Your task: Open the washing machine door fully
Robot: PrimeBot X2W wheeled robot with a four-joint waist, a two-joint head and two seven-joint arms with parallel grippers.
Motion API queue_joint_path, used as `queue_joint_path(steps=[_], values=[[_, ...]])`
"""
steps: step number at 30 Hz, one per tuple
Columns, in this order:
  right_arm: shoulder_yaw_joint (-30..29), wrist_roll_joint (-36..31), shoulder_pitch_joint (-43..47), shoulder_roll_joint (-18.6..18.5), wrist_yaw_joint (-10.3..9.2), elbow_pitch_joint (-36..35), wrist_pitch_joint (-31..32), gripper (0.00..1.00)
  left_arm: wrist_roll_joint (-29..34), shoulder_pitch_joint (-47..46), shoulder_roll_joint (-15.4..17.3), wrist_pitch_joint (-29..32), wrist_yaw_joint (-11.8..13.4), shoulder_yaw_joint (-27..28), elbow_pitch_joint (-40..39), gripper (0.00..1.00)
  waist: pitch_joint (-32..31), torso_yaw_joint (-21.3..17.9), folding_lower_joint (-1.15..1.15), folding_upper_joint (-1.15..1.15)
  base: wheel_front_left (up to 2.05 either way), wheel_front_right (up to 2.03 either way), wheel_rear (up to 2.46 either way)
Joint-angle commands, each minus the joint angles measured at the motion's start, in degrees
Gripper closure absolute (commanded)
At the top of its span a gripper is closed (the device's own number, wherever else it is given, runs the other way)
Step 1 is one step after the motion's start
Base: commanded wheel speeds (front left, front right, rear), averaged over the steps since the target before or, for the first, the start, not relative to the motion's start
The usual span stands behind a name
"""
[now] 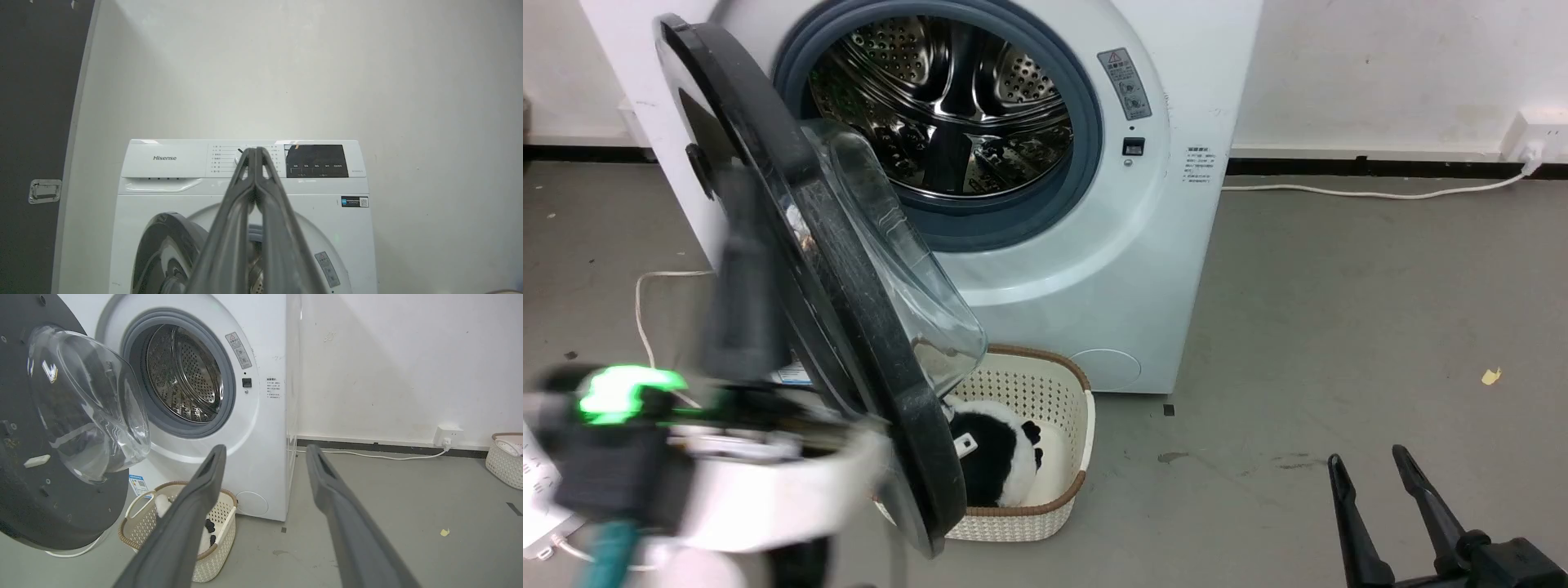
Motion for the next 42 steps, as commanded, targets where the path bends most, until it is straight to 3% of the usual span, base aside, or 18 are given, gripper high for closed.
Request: queue_joint_path(steps=[1,8,14,28,35,42], values=[[0.1,0.5,-1.0,0.3,0.05,0.2,-0.2,0.0,0.1,1.0,-0.7,2.1,-0.8,-3.3,0.4,1.0,0.0,-0.1,0.0,0.0,0.0,0.0,0.0],[0.1,0.7,-1.3,0.3,0.05,0.6,-0.3,0.0,-2.0,7.0,-2.3,6.3,-2.0,-15.4,9.9,1.0,0.0,-0.4,0.0,0.0,0.0,0.0,0.0],[0.4,1.1,-1.6,0.3,0.05,0.8,-0.3,0.0,-3.6,9.5,-2.7,6.4,-0.2,-19.3,21.4,1.0,0.1,-0.8,0.0,0.0,0.0,0.0,0.0],[0.3,1.8,-1.4,0.3,0.05,1.0,-0.3,0.0,-6.0,7.3,-2.5,-0.1,4.1,-14.8,35.2,1.0,0.9,0.5,0.0,0.0,0.0,0.0,0.0],[1.2,2.5,-1.2,0.3,0.05,1.5,-0.3,0.0,-7.0,8.4,-1.2,-0.9,3.8,-14.1,35.9,1.0,0.2,4.8,0.0,0.0,0.0,0.0,0.0],[2.5,3.1,-1.1,0.3,0.05,1.8,-0.3,0.0,-7.8,9.9,0.1,-0.1,4.4,-13.1,35.1,1.0,-0.6,11.4,0.0,0.0,0.0,0.0,0.0]])
